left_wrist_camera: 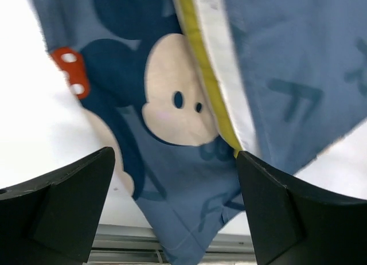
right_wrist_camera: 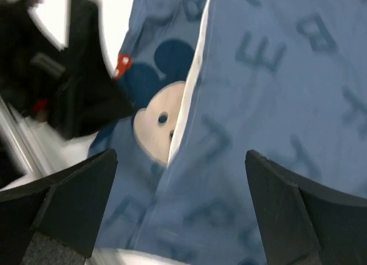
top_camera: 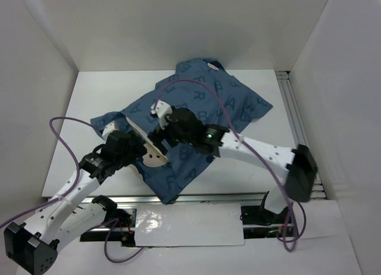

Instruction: Put the pillow into the pillowcase

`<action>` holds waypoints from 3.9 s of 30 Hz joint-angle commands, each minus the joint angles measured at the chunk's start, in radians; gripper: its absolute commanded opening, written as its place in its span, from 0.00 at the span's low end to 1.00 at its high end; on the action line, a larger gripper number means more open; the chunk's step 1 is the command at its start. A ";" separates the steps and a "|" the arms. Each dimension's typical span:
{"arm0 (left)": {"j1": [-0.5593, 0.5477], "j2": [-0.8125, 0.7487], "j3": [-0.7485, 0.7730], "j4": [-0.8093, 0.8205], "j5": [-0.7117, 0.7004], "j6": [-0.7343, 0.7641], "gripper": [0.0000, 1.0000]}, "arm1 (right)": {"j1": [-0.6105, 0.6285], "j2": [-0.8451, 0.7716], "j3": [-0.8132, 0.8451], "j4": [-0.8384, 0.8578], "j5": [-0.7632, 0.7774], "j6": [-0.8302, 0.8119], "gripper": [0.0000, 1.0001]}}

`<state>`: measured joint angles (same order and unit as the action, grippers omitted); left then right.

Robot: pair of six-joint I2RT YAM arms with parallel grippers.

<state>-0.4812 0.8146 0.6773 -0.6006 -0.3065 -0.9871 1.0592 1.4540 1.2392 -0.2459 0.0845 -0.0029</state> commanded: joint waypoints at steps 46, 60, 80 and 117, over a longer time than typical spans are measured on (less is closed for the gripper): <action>0.029 0.383 -0.214 1.261 0.150 0.054 0.89 | -0.383 0.207 0.332 0.071 -0.339 0.248 0.00; -0.077 0.737 -0.044 1.401 -0.038 0.011 1.00 | -0.383 0.075 0.341 0.154 -0.419 0.337 0.00; -0.109 0.536 0.038 1.047 -0.143 0.191 0.00 | -0.384 -0.005 0.204 0.024 -0.039 0.270 0.00; 0.016 0.156 0.406 0.190 0.018 0.338 0.13 | -0.328 0.763 0.408 -0.194 -0.083 0.279 0.00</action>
<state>-0.4564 0.9989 0.9695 -0.5083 -0.3126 -0.6182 0.7635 2.0937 1.6955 -0.2619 -0.1249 0.3321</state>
